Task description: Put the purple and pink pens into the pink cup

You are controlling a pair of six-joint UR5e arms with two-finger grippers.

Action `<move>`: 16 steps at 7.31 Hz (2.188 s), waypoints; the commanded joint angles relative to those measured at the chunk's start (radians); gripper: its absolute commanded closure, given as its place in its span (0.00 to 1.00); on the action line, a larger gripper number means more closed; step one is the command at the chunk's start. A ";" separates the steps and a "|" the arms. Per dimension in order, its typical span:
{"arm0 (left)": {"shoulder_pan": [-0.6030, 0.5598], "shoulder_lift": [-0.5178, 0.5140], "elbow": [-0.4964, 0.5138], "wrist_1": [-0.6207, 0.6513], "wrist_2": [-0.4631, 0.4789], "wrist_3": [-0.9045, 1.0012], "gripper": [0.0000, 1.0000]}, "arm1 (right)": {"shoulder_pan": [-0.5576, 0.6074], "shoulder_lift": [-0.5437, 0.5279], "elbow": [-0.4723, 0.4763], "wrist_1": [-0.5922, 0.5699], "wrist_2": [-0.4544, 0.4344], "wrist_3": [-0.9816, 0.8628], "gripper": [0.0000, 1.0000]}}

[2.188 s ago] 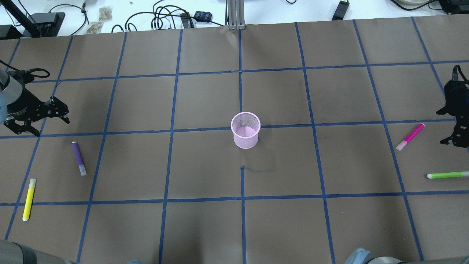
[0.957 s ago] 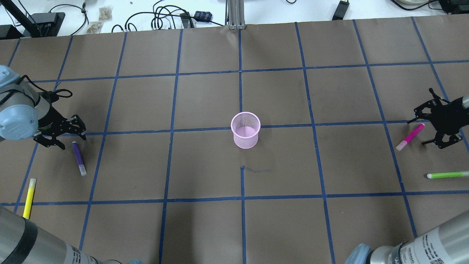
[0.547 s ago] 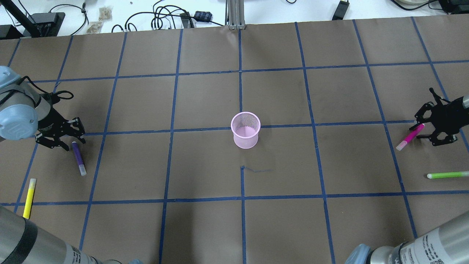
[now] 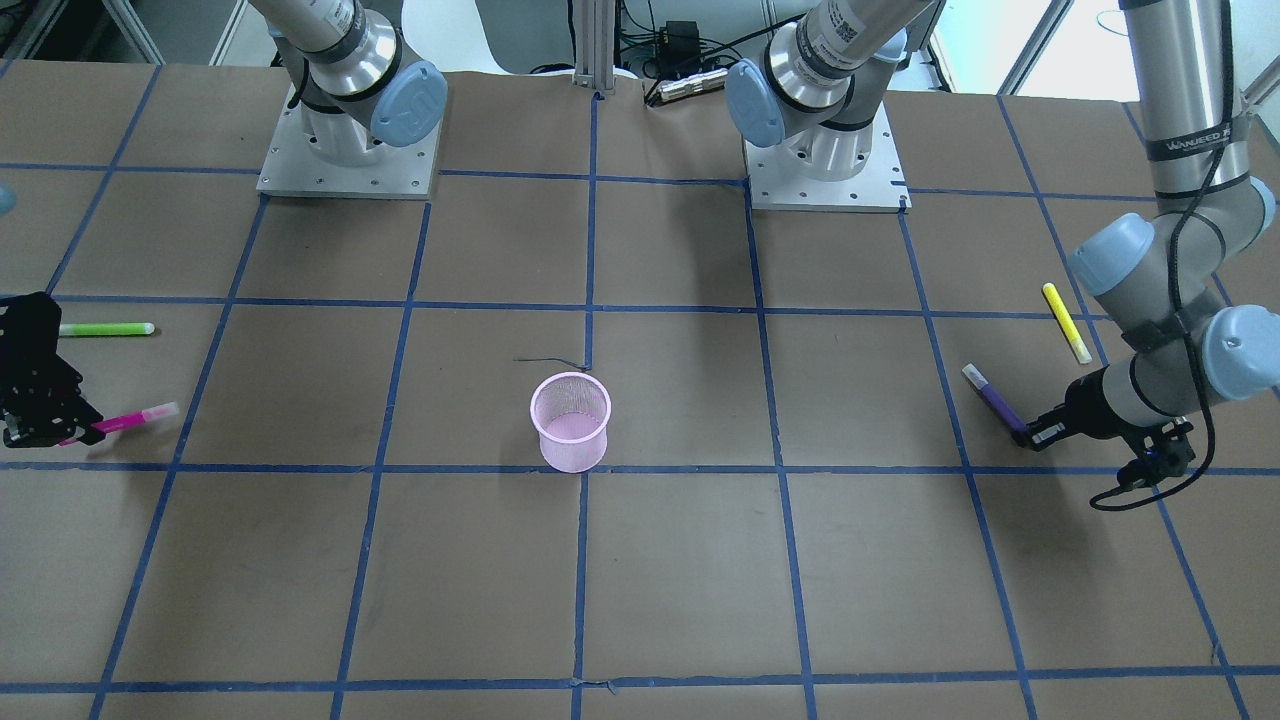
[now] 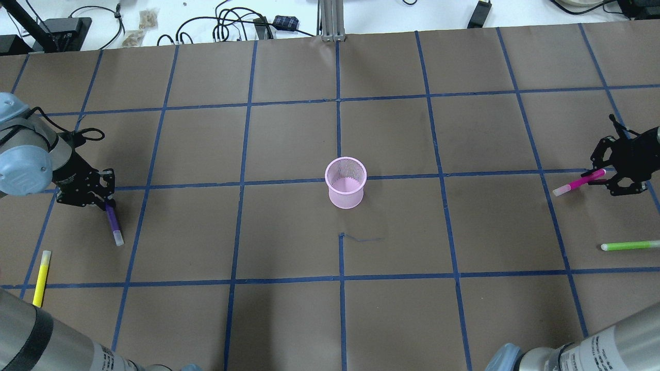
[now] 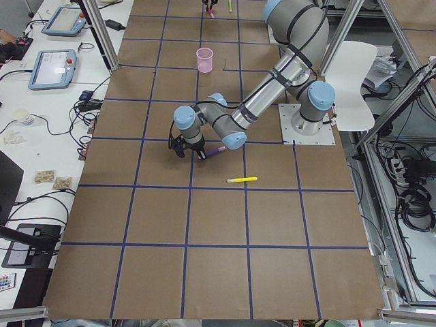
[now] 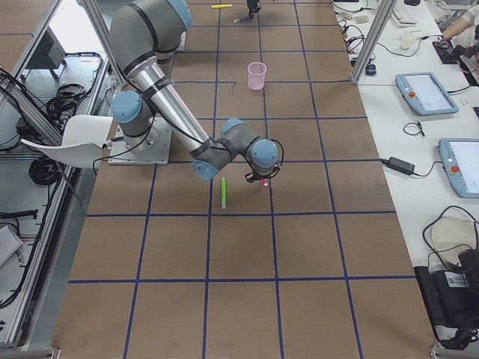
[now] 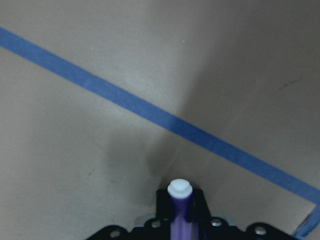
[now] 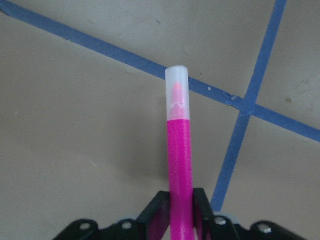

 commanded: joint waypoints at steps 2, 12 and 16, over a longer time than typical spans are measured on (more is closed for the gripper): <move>-0.015 0.063 0.044 -0.027 0.003 0.004 1.00 | 0.135 -0.128 0.000 0.004 0.005 0.185 0.89; -0.101 0.213 0.101 -0.113 -0.035 0.002 1.00 | 0.899 -0.200 0.000 -0.200 -0.150 1.161 0.88; -0.127 0.233 0.100 -0.112 -0.038 0.001 1.00 | 1.092 -0.158 -0.069 -0.132 -0.505 1.319 0.86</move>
